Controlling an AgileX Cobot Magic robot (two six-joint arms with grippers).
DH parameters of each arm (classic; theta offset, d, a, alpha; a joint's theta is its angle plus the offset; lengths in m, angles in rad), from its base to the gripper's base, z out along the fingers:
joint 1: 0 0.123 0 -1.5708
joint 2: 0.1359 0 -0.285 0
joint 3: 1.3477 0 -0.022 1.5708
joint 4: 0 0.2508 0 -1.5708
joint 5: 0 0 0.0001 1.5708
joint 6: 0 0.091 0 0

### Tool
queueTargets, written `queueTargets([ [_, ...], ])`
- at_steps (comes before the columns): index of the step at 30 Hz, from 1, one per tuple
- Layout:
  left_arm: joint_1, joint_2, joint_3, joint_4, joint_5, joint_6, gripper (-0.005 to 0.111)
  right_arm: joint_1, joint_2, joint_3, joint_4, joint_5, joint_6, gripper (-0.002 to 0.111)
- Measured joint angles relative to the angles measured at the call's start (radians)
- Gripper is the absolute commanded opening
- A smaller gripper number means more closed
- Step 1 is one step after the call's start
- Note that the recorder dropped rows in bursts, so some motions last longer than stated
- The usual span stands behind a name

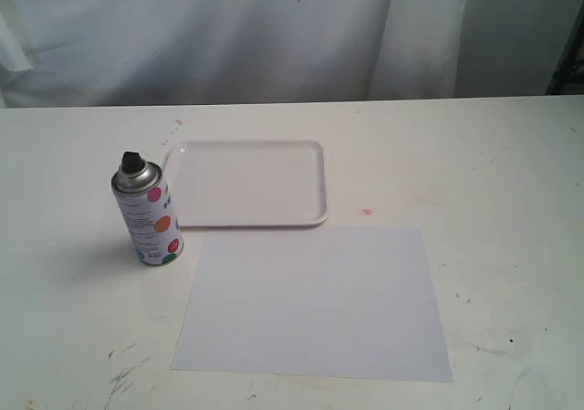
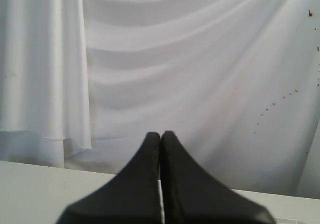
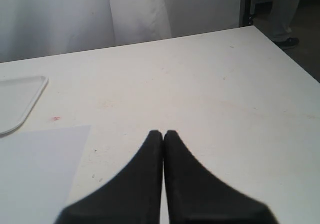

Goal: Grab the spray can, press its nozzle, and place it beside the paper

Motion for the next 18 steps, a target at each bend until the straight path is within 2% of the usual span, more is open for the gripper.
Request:
queueTargets([
  [4, 0.000, 0.100, -0.106, 0.000, 0.083, -0.039, 0.001, 0.000, 0.000, 0.000, 0.000, 0.000, 0.000, 0.000],
  [13, 0.000, 0.490, -0.349, -0.040, 0.231, -0.052, 0.001, 0.000, 0.000, 0.000, 0.000, 0.000, 0.000, 0.000],
  [18, 0.000, 0.679, -0.431, -0.044, 0.261, 0.008, 0.001, 0.000, 0.000, 0.000, 0.000, 0.000, 0.000, 0.000],
])
